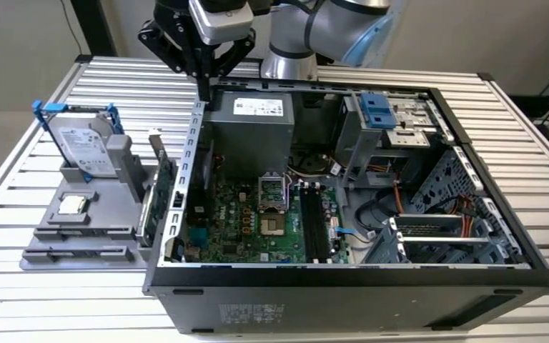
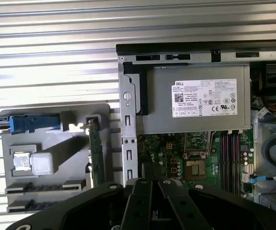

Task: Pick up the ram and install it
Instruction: 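Reach for the ram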

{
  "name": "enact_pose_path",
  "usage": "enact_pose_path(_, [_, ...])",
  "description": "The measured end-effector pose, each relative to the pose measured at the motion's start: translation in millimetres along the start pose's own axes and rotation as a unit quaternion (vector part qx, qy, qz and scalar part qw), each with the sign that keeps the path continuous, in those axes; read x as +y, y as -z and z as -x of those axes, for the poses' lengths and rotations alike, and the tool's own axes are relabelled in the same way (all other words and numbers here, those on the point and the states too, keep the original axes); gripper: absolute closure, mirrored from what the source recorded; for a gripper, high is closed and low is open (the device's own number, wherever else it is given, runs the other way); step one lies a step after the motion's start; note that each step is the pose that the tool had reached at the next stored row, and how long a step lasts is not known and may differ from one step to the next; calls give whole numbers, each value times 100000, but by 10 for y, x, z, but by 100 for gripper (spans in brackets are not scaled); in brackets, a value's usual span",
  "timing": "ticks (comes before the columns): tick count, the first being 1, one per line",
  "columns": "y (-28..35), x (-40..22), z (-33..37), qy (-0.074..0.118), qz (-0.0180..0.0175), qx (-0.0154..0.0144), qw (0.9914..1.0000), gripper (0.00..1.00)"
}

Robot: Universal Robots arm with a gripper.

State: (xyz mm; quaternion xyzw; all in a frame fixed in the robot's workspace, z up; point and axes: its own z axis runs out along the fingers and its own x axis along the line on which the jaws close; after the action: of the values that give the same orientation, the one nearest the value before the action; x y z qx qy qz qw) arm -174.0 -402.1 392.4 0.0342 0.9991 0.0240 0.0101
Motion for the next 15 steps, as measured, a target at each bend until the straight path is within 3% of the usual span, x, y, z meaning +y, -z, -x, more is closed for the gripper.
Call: enact_pose_path(15, [2,-11,-166,119,5,7,100000,100])
